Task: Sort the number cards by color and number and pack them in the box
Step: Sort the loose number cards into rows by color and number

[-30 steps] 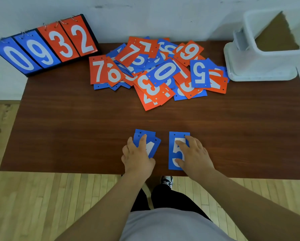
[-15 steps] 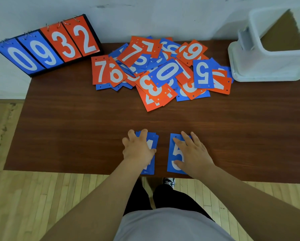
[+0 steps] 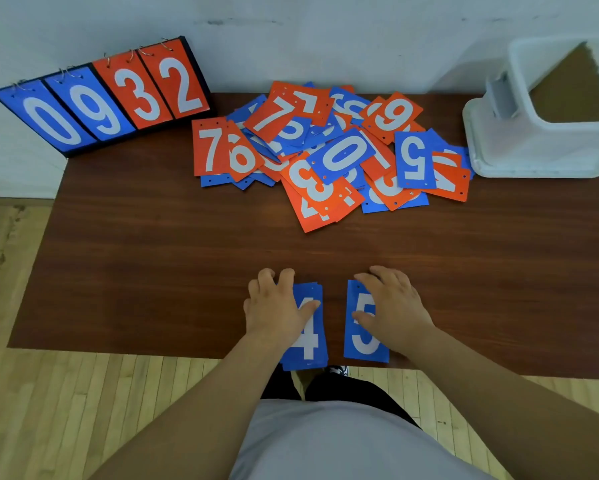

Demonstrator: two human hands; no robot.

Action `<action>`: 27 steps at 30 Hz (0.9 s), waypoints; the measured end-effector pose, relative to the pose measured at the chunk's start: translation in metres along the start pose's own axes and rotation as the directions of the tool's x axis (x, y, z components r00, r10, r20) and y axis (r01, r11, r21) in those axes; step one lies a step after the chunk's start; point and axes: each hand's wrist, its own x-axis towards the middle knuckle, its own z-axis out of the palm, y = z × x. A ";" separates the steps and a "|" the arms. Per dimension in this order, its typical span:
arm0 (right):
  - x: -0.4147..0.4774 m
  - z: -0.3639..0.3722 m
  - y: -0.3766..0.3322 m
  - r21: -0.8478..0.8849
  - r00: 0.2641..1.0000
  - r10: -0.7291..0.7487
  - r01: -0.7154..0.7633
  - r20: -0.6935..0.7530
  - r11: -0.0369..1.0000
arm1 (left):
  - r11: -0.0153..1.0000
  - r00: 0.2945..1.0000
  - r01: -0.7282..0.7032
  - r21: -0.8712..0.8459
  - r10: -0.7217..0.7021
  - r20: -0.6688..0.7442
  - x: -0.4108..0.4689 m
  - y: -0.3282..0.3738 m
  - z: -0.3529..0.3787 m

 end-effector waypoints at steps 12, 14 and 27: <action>0.125 -0.063 -0.069 0.405 0.901 0.409 -0.322 -0.148 0.856 | 0.948 0.951 -0.305 0.093 0.309 -0.030 0.123 -0.026 -0.080; 0.142 -0.063 -0.073 0.448 0.872 0.467 -0.364 -0.143 0.817 | 0.893 0.907 -0.415 0.174 0.421 0.000 0.142 -0.023 -0.082; 0.161 -0.053 -0.091 0.661 0.779 0.605 -0.368 -0.165 0.654 | 0.721 0.791 -0.611 0.327 0.576 0.207 0.169 -0.087 -0.093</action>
